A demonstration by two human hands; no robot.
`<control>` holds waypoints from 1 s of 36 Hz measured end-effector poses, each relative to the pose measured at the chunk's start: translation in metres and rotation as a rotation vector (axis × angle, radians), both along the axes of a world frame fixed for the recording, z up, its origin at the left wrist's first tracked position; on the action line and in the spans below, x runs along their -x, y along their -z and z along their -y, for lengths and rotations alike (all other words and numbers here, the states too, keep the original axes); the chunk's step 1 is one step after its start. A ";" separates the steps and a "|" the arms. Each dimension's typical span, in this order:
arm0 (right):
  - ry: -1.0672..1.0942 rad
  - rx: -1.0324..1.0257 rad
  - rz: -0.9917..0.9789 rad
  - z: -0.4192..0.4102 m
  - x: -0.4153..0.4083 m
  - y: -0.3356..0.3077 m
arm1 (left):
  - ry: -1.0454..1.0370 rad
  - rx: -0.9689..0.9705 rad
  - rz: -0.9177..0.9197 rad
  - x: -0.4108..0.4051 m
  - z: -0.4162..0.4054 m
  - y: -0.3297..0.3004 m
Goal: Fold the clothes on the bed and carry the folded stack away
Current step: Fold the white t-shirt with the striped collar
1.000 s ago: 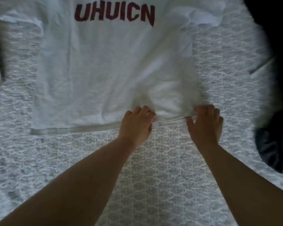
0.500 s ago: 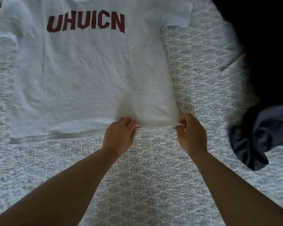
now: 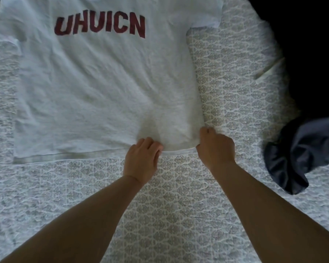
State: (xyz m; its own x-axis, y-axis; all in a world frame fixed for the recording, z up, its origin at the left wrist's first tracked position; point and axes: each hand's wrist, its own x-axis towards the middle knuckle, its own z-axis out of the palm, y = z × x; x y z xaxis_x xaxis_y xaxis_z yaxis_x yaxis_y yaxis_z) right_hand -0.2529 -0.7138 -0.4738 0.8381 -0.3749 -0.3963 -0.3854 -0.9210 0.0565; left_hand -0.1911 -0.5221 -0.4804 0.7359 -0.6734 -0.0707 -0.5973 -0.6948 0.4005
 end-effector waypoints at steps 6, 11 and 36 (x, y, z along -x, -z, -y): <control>0.207 -0.162 0.128 0.010 0.006 -0.008 | 0.002 0.010 0.056 0.006 0.008 -0.009; 0.397 -0.151 0.115 0.009 0.025 -0.003 | 0.063 -0.013 0.065 0.011 0.023 -0.007; 0.435 -0.256 0.209 0.016 -0.009 0.004 | 0.178 -0.226 -0.079 -0.002 0.018 0.005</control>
State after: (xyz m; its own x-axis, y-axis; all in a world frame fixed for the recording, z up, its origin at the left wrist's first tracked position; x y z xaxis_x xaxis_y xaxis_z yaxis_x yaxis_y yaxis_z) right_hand -0.2434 -0.7302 -0.4779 0.6981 -0.6176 -0.3621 -0.7126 -0.6486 -0.2676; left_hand -0.1892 -0.5405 -0.4854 0.5942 -0.7518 -0.2859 -0.6908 -0.6591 0.2973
